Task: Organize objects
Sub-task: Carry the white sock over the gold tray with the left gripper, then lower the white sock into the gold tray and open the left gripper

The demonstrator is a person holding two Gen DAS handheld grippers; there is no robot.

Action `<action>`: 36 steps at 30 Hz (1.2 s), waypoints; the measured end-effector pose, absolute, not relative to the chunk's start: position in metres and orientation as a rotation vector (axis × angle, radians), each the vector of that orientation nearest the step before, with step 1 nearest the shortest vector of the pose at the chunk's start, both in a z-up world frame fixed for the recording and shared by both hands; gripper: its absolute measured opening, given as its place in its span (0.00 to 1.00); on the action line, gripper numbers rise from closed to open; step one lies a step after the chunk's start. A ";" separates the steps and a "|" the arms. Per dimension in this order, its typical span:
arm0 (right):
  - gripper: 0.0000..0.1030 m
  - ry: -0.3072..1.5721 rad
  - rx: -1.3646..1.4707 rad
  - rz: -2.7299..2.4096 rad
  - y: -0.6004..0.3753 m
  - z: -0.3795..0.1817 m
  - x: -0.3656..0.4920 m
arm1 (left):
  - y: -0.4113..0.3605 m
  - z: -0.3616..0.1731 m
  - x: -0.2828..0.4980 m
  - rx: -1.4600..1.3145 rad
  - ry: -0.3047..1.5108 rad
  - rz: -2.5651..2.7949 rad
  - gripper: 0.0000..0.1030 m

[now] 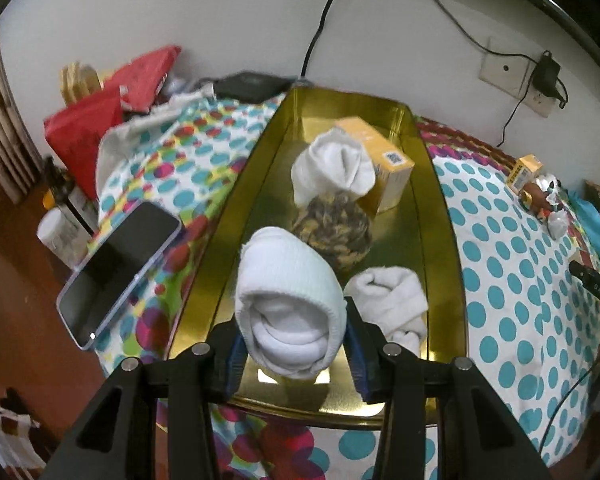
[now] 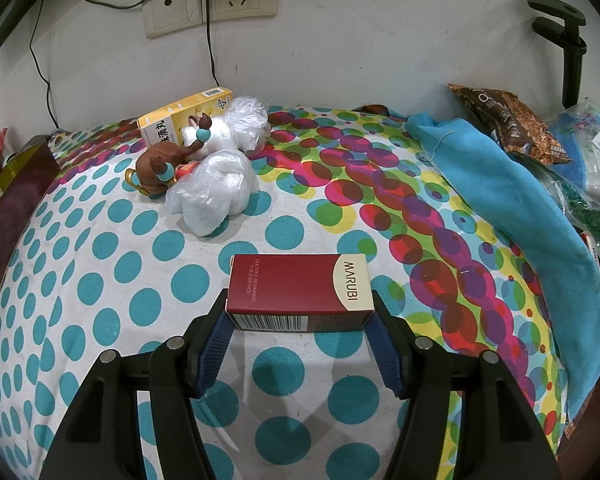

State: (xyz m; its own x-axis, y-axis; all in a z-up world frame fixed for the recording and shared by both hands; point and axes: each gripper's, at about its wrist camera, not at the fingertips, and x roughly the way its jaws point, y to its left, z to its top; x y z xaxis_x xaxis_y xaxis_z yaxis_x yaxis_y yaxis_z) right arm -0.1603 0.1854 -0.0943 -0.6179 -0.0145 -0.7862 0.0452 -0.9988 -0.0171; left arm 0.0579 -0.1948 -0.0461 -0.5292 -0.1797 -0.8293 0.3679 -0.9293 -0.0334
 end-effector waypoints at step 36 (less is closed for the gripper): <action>0.58 0.143 1.221 -2.849 0.179 -0.080 -0.146 | -0.191 -0.032 0.071 1.263 0.159 -2.562 0.56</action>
